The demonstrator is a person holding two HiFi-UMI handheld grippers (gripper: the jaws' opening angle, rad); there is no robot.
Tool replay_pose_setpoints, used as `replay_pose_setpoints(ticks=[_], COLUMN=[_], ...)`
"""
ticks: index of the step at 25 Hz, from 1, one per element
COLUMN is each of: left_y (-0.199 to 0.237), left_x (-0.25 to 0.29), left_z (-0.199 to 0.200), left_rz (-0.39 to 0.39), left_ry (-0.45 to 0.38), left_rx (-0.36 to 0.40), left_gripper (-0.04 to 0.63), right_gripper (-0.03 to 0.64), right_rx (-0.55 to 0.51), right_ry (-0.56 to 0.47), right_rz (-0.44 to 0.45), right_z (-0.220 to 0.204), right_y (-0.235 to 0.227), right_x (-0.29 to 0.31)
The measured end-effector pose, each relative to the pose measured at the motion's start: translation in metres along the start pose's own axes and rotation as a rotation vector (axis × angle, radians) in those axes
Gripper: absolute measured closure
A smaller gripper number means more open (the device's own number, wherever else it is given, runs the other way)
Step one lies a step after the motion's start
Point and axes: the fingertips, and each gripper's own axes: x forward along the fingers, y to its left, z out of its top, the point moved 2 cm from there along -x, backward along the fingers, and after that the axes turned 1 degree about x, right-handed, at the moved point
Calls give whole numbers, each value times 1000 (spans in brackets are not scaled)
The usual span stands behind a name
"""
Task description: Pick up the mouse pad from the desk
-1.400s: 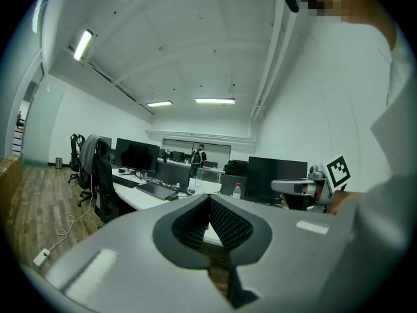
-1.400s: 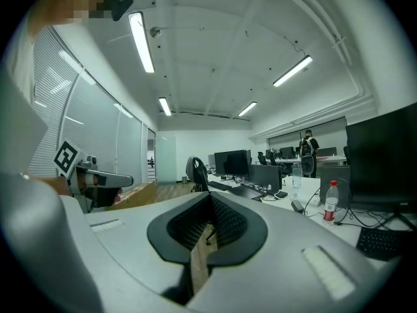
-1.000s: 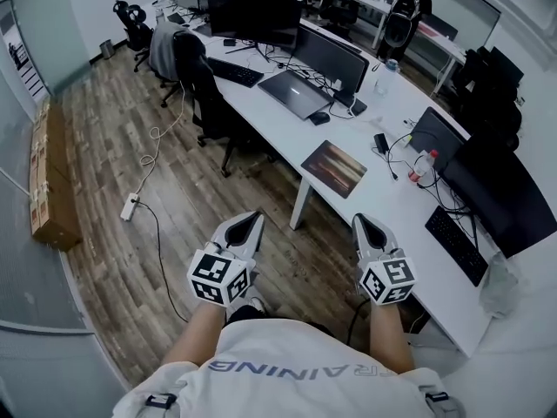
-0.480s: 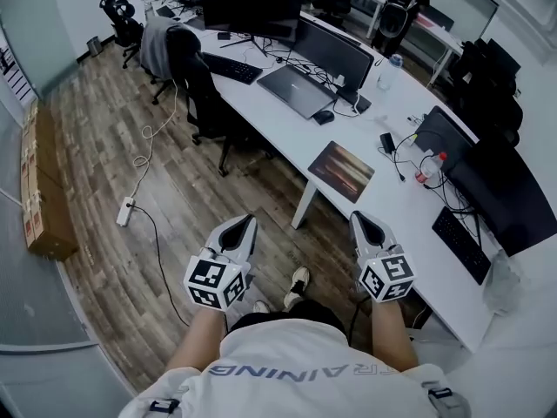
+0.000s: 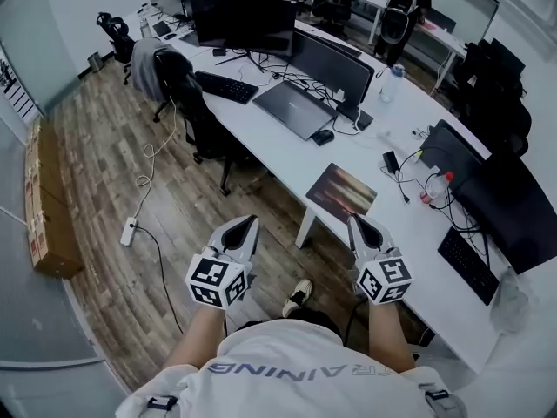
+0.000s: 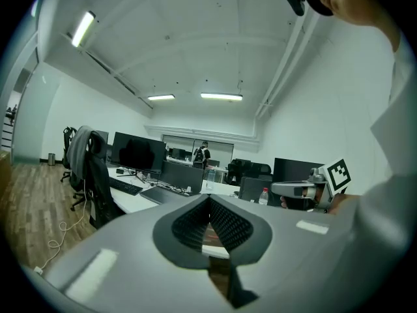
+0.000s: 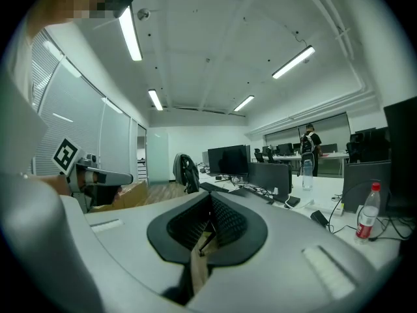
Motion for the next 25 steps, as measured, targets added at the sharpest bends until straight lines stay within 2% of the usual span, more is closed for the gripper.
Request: replay_pose_setpoints(ticks=[6,16,21,25], left_y=[4,-4,-5,-3], left_x=[70,182,221,250], left_z=[18,32,33,27], left_rz=[-26,-82,-102,-147], left_ry=[8,37,59,90], left_rx=[40,45,57,58], left_gripper=[595,595,595,595], right_gripper=[604,604,604,604], right_rx=[53,89,111,132], right_ry=[-25,-17,-11,-4], right_rz=[-39,-114,-152,-203], right_z=[3,10,6,-2], right_y=[-62,-155,-190,-208], right_x=[37,68,82,86])
